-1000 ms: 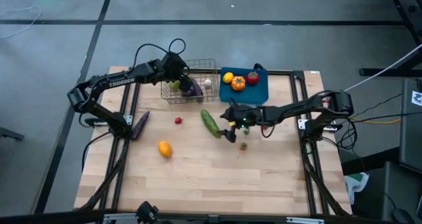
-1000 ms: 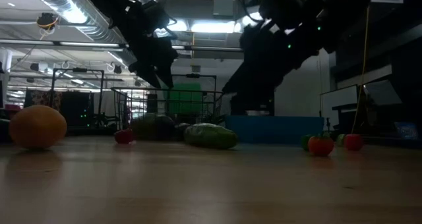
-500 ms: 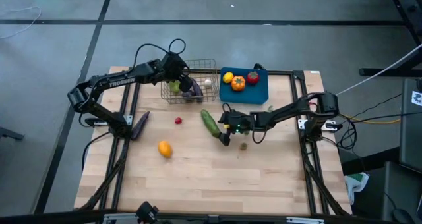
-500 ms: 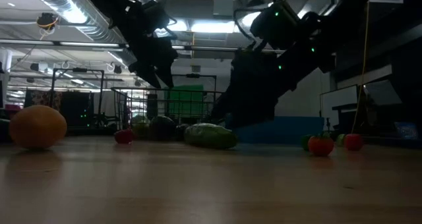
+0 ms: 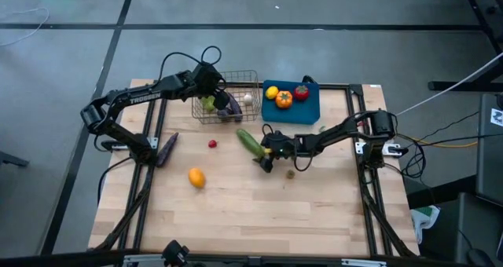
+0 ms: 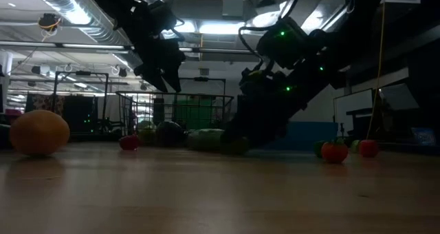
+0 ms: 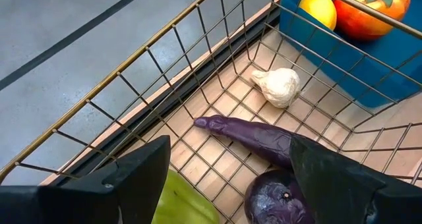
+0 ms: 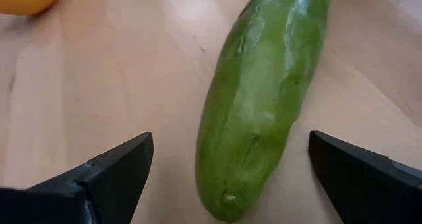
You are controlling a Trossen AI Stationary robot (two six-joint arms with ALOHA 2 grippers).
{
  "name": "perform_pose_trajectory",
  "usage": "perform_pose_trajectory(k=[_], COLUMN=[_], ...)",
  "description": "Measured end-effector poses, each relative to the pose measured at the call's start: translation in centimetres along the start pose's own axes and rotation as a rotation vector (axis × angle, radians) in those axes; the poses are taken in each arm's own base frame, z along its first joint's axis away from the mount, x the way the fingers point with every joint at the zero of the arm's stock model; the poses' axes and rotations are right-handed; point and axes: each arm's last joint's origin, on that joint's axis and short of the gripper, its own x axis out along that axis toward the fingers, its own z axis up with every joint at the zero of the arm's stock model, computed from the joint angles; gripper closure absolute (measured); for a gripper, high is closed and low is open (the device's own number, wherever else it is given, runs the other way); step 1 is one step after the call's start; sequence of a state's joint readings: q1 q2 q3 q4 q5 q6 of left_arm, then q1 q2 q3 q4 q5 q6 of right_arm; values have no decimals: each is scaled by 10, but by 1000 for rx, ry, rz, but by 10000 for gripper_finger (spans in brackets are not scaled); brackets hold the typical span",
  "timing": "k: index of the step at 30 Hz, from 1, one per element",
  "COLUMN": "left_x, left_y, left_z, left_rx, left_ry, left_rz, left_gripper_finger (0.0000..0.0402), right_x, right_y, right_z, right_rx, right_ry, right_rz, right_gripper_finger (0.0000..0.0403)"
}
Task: Sort produce into baskets
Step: Put the cucumber into the wire basket
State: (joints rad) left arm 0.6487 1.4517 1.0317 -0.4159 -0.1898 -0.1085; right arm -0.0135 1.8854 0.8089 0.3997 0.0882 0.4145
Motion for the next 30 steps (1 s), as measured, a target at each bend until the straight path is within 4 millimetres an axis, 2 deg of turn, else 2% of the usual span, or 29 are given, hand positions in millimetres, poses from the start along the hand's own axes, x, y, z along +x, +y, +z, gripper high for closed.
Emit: perform_pose_trajectory(k=[7, 10, 24, 30], left_x=[0, 0, 0, 0], left_y=[0, 0, 0, -2], left_z=[0, 0, 1, 1], left_rx=[0, 0, 3, 105], left_ry=[0, 0, -8, -8], left_rz=[0, 0, -1, -4], left_gripper_finger=[94, 94, 94, 94], right_x=[0, 0, 0, -2], right_y=[-2, -2, -2, -2], right_z=[1, 1, 0, 2], right_rx=[0, 0, -1, 0], right_ry=[-32, -34, -28, -28], right_rz=[-73, -78, -80, -66], right_gripper_finger=[5, 24, 222, 287])
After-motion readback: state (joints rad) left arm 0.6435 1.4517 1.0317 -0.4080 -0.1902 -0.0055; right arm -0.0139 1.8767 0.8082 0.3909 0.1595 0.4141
